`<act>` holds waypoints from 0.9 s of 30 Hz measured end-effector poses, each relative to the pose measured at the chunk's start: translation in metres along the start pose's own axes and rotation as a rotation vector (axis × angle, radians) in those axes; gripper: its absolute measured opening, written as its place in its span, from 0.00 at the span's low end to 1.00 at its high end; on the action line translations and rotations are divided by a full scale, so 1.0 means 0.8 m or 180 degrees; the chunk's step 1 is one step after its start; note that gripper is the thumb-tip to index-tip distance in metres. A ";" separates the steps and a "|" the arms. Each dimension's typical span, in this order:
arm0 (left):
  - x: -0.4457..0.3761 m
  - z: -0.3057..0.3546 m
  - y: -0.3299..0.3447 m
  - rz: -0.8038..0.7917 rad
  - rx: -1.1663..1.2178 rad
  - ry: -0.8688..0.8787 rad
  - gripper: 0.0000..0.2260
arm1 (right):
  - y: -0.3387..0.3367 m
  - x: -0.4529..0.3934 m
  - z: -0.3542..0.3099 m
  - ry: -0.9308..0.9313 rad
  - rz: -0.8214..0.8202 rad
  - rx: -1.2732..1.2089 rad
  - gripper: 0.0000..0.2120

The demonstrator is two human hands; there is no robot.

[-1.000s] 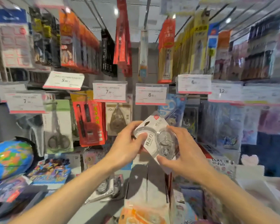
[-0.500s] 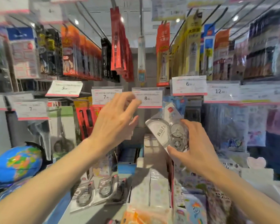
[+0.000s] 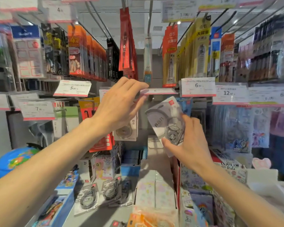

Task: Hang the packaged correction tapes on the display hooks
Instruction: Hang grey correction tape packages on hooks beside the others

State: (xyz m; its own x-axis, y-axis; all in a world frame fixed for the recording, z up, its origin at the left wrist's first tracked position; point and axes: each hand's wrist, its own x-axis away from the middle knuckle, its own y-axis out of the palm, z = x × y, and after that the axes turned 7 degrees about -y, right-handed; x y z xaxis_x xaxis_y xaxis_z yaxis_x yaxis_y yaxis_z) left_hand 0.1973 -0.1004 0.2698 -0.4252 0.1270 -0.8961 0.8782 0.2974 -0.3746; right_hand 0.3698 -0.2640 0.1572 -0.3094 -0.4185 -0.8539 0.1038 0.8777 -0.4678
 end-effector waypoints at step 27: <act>0.003 -0.008 0.002 -0.0086 0.0155 -0.0077 0.14 | 0.060 -0.041 -0.053 0.0781 -0.0453 0.0340 0.43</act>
State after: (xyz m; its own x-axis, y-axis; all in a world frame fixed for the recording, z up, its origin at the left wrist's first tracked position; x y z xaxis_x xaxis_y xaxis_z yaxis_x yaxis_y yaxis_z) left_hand 0.1961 -0.0933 0.2690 -0.4439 0.0964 -0.8909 0.8764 0.2540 -0.4092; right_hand 0.3446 -0.1983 0.1724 -0.5457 -0.4552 -0.7036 0.1378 0.7794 -0.6111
